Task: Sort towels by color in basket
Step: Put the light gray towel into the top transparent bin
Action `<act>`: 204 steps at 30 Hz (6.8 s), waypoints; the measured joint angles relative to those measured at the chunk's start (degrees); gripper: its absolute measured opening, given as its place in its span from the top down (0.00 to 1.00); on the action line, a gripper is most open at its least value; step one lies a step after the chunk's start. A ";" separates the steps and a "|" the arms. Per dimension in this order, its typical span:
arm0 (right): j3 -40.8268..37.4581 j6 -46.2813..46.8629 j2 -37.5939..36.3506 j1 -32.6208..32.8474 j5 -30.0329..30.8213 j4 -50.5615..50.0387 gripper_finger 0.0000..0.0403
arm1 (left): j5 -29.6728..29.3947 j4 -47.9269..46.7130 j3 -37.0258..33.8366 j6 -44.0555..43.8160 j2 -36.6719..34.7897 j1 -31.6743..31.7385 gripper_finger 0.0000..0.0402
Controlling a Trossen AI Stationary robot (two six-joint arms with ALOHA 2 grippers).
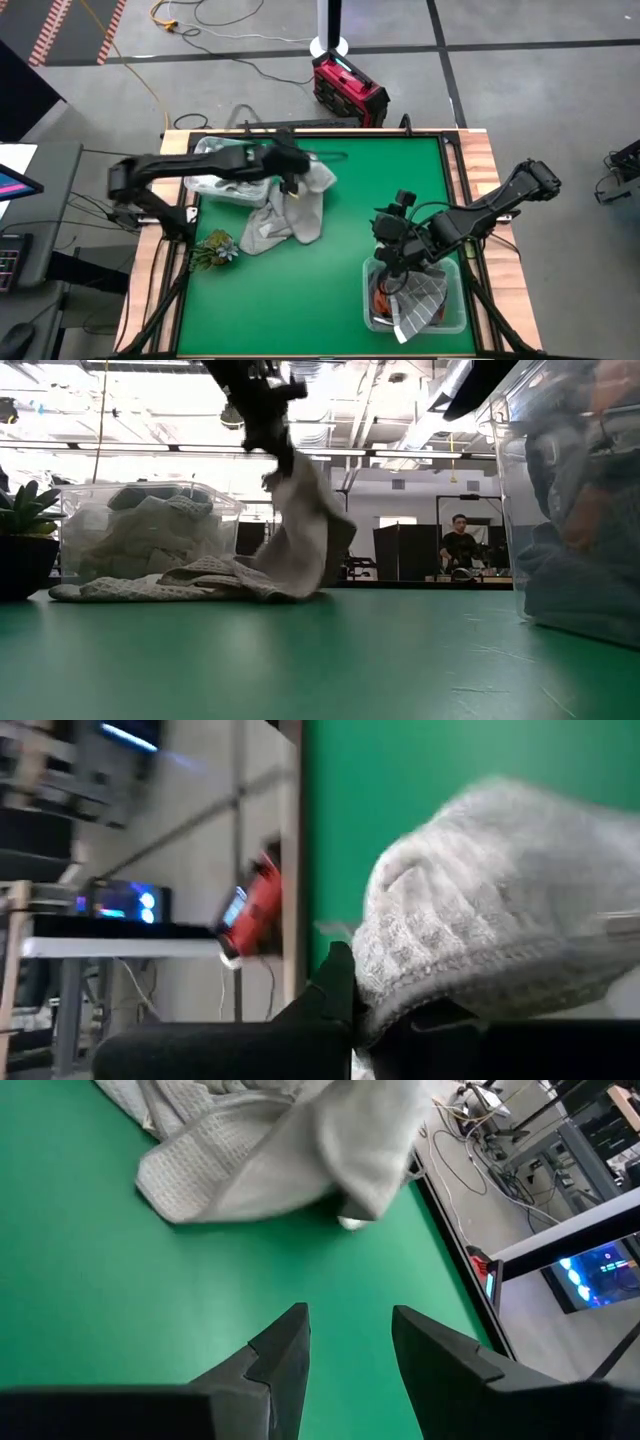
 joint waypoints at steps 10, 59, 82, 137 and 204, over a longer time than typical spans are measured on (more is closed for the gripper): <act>0.00 -0.14 0.00 -0.02 0.08 0.30 0.55 | -0.33 6.57 0.04 -6.29 -22.64 0.20 1.00; -0.02 -4.07 -0.02 -1.33 0.16 5.88 0.55 | 8.73 -32.33 -14.38 -54.37 -35.56 10.27 1.00; -0.02 -8.15 -0.02 -2.94 -0.11 8.22 0.55 | 16.78 -38.00 -14.36 -52.11 -10.08 26.53 0.97; -0.02 -5.51 -0.02 0.15 -0.05 8.34 0.55 | -5.49 -57.13 2.56 -52.91 -3.93 11.96 0.50; -0.02 -4.03 -0.02 0.57 -0.34 8.35 0.55 | 9.15 -15.27 -27.96 -54.55 -17.55 17.80 0.50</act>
